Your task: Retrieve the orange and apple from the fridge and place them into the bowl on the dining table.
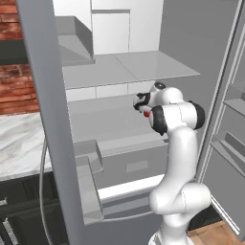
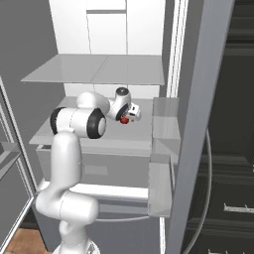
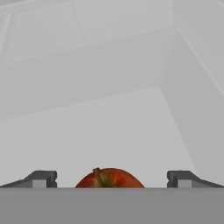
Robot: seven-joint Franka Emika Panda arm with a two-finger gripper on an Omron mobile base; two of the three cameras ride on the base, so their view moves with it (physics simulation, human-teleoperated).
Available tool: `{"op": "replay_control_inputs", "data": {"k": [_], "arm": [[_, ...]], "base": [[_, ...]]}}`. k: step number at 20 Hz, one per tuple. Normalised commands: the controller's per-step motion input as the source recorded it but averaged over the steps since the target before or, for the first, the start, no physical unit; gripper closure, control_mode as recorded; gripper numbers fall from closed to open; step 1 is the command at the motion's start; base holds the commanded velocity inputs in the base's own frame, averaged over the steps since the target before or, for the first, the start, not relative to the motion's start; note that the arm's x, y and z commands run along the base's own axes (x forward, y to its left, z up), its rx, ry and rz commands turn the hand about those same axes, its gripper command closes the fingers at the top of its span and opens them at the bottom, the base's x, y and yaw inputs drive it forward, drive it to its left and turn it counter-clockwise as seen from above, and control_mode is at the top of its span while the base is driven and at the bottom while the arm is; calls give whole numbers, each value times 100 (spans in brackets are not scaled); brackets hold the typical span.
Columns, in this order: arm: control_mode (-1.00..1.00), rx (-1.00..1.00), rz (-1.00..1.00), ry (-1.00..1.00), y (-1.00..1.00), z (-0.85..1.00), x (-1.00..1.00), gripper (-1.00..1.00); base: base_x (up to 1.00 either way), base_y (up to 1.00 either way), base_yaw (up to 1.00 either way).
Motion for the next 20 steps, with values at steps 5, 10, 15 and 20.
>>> {"op": "replay_control_inputs", "data": {"k": [5,10,15,20], "arm": [[-100,0,0,3,5,-76,-20,-100],[-100,0,0,0,4,-69,-46,-100],[-100,0,0,0,0,-49,-79,-100],[-100,0,0,0,0,-38,-43,-100]], "base": [[0,0,0],[0,0,0],[0,0,0],[0,0,0]]}}
